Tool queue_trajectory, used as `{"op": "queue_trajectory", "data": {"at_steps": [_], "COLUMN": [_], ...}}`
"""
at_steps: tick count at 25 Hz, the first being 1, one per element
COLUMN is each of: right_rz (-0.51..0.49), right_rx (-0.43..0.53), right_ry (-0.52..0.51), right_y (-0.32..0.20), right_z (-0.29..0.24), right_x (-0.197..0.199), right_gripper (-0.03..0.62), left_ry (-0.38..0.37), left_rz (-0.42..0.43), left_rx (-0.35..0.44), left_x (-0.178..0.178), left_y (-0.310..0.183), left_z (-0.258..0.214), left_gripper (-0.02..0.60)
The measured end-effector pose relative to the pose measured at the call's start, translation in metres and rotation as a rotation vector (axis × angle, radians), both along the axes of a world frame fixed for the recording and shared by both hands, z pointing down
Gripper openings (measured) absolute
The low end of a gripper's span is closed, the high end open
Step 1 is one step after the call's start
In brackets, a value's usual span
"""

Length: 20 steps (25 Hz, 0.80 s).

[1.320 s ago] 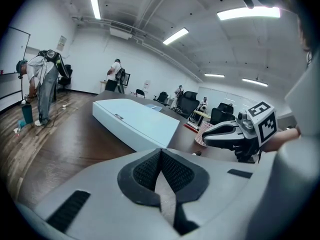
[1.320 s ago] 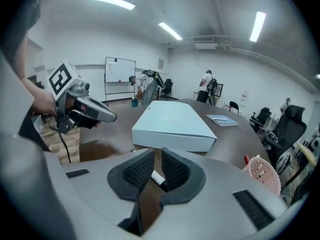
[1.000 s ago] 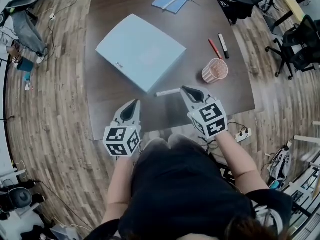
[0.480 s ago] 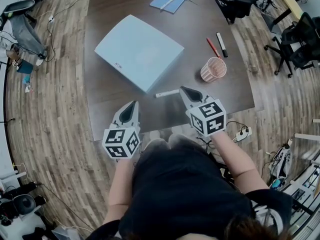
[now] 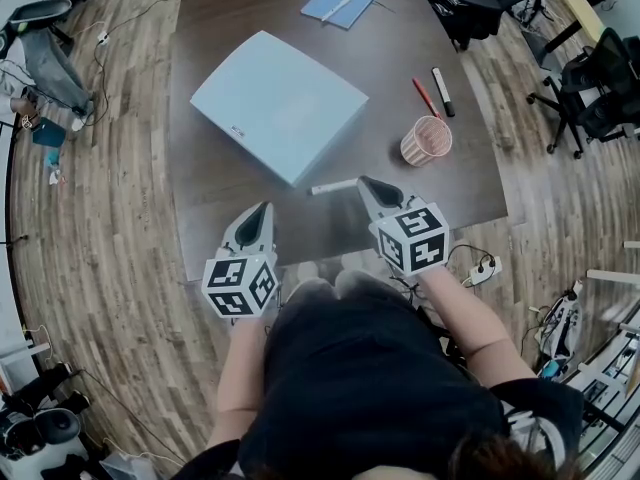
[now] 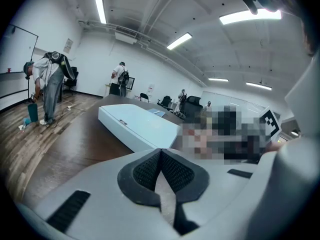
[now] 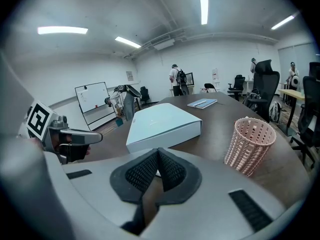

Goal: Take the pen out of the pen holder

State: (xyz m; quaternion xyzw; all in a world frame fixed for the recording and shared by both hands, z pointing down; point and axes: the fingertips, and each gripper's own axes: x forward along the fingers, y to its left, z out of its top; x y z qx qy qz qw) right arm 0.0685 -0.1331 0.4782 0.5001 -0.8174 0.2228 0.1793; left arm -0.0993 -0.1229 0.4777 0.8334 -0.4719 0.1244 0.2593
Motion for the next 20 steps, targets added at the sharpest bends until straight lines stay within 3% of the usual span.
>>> {"op": "queue_trajectory", "data": {"at_steps": [7,20], "right_rz": [0.015,-0.003], "right_rx": [-0.017,0.007], "right_ry": [-0.056,-0.045], "right_y": [-0.005,-0.003], "right_z": [-0.005,-0.012], "right_x": [-0.004,-0.003], "right_gripper": [0.017,0.017], "left_ry": [0.005,0.008], "left_rz": [0.008,0.052], "left_rx": [0.007,0.054], "left_x": [0.001,0.011], "left_y": [0.000,0.004], "left_z": [-0.004,-0.015], "left_gripper": [0.017,0.017]}}
